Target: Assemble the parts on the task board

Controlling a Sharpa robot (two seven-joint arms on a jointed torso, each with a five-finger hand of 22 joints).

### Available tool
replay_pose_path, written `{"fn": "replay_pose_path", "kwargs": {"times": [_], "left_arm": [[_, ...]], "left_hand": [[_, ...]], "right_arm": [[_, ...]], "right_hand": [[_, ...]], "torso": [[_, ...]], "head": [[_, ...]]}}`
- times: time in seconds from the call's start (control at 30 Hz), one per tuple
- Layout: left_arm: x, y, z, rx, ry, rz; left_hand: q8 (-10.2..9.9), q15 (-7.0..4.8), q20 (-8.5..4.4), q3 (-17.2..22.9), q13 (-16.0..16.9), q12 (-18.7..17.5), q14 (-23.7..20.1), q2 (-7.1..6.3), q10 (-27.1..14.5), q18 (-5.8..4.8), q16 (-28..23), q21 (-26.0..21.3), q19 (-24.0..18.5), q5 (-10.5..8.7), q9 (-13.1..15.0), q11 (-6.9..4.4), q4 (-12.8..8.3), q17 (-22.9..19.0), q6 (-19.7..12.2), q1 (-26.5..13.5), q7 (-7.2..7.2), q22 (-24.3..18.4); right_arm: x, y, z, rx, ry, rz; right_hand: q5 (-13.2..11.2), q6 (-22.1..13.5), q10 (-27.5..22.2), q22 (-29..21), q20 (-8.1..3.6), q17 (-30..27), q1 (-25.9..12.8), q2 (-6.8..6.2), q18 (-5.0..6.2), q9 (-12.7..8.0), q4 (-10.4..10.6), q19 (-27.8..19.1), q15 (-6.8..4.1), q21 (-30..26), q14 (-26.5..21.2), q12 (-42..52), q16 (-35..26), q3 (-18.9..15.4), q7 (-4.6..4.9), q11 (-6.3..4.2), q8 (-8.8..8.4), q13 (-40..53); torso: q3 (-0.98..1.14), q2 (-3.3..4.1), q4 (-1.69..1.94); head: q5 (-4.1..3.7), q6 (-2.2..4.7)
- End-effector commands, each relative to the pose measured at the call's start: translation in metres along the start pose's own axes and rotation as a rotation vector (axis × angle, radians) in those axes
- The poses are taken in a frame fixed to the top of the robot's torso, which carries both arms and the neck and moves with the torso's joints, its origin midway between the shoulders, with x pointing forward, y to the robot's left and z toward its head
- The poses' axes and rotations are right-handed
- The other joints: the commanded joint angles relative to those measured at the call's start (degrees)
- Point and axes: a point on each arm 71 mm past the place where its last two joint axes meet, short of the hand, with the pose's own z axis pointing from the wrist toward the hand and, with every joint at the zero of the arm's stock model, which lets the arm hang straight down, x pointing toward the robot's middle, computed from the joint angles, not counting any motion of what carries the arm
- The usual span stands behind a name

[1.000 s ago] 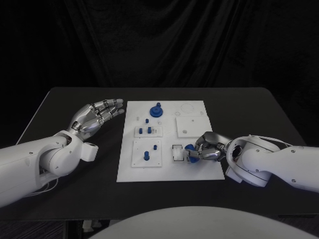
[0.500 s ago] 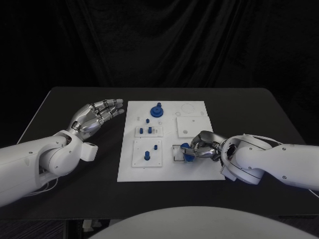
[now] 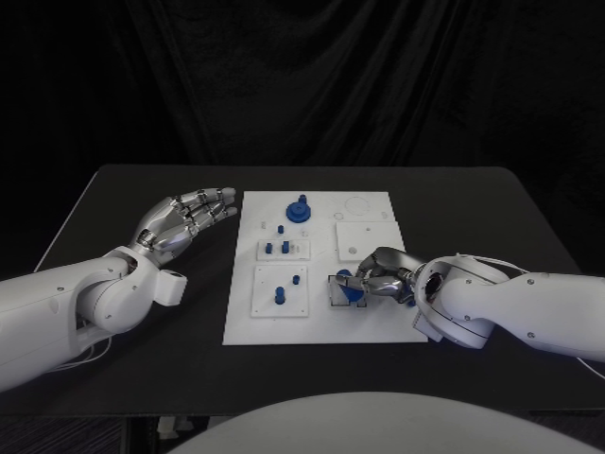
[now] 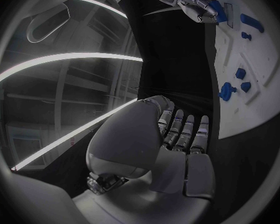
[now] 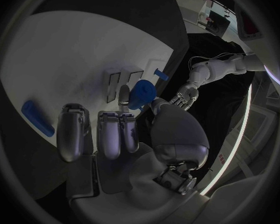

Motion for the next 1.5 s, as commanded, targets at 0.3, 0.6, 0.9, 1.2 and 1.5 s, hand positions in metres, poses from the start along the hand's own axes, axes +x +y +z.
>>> {"fn": "replay_pose_path", "kwargs": {"times": [0.3, 0.6, 0.9, 1.2, 1.5], "left_arm": [[0.002, 0.0, 0.0, 0.011, 0.012, -0.018], [0.001, 0.0, -0.001, 0.007, 0.013, -0.019], [0.001, 0.001, -0.002, 0.004, 0.011, -0.019], [-0.001, 0.0, -0.005, 0.002, 0.001, -0.014], [-0.001, 0.0, -0.006, -0.005, -0.006, -0.01]], "left_hand": [[0.2, 0.05, 0.13, 0.3, -0.1, 0.4, 0.3, 0.67, 0.5, -0.49, 0.4, 0.0, 0.2, 0.14, 0.1, 0.11, 0.1, 0.1, 0.4, -0.1, 2.88, 0.0], [0.2, 0.05, 0.13, 0.3, -0.1, 0.4, 0.3, 0.67, 0.5, -0.49, 0.4, 0.0, 0.2, 0.14, 0.1, 0.11, 0.1, 0.1, 0.4, -0.1, 2.88, 0.0], [0.2, 0.07, 0.13, 0.4, -0.1, 0.4, 0.3, 0.69, 0.5, -0.49, 0.5, 0.0, 0.2, 0.13, 0.1, 0.16, 0.0, 0.1, 0.4, -0.1, 2.93, 0.0], [0.3, 0.09, 0.13, 0.5, -0.1, 0.6, 0.3, 0.7, 0.6, -0.49, 0.6, 0.0, 0.3, 0.12, 0.1, 0.17, 0.0, 0.1, 0.4, -0.1, 2.94, 0.1], [0.4, 0.1, 0.12, 0.5, -0.1, 1.1, 0.4, 0.64, 0.9, -0.47, 0.8, 0.0, 0.4, 0.04, 0.2, 0.17, 0.1, 0.1, 0.6, -0.2, 2.96, 0.2]], "right_arm": [[0.0, -0.001, 0.002, 0.022, 0.004, -0.031], [-0.002, -0.001, 0.0, -0.003, -0.018, -0.021], [-0.003, 0.002, -0.009, -0.071, -0.03, -0.021], [-0.012, -0.007, -0.029, -0.066, -0.074, -0.04], [-0.043, -0.015, -0.056, 0.026, -0.126, -0.215]], "right_hand": [[-7.0, -0.1, 6.1, 11.5, 0.72, 7.2, -4.5, 1.84, 1.27, 0.9, 0.1, 2.4, 0.62, -0.9, 4.5, 0.2, -0.5, -4.6, 0.44, 0.52, -0.91, 15.1], [-7.8, -0.1, 6.1, 11.5, 0.73, 7.3, -4.4, 2.39, 1.29, 1.2, 0.0, 2.4, 0.64, -1.0, 4.5, 0.2, -0.5, -6.2, 0.44, 0.53, -1.12, 15.1], [-1.6, -0.6, 6.1, 11.7, 0.41, 7.9, 6.6, 1.41, 1.15, 4.0, -2.5, 2.7, 0.27, -0.5, 4.6, 0.2, -0.3, -6.4, -0.07, 0.09, 1.4, 15.1], [-0.2, -2.0, 6.1, 11.7, 0.22, 7.8, 10.5, 1.05, 1.18, 5.7, -3.5, 2.7, 0.11, -0.6, 4.6, 0.2, -0.3, -7.2, -0.21, -0.06, 3.38, 15.1], [14.1, -4.1, 6.1, 11.9, 0.6, 7.9, 14.5, -0.12, 1.0, 4.5, -3.3, 2.9, 0.56, 0.0, 4.6, 0.2, -0.3, -7.0, 0.4, 0.48, 1.98, 15.1]], "torso": [[-0.01, -0.04, 0.02], [-0.02, 0.0, -0.03], [0.01, -0.01, -0.05], [-0.01, 0.0, -0.07], [-0.02, -0.01, -0.04]], "head": [[0.12, 0.0], [0.29, 0.0], [0.48, 0.0], [0.64, 0.0], [-0.18, 0.0]]}}
